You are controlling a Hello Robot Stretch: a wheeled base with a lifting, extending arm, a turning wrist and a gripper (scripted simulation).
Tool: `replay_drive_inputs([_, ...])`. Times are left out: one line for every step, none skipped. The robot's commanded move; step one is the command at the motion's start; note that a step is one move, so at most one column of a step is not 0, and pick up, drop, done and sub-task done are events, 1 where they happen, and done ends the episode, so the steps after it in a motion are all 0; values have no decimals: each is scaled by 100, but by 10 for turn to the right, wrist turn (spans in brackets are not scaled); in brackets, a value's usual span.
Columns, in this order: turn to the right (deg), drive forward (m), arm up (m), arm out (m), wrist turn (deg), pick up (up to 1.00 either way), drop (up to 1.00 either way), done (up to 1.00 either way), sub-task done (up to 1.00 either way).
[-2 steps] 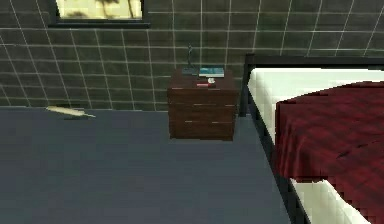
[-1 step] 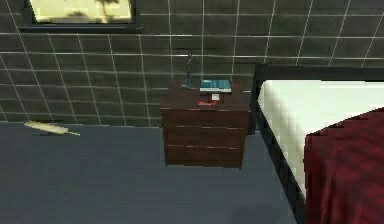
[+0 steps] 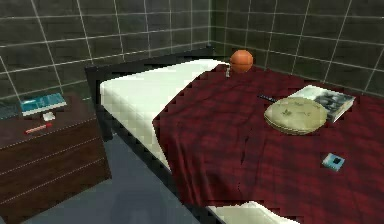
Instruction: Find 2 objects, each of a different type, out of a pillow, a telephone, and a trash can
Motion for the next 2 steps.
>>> replay_drive_inputs([270,0,0,0,0,0,0,0,0])
replay_drive_inputs([0,0,0,0,0,0,0,100,0])
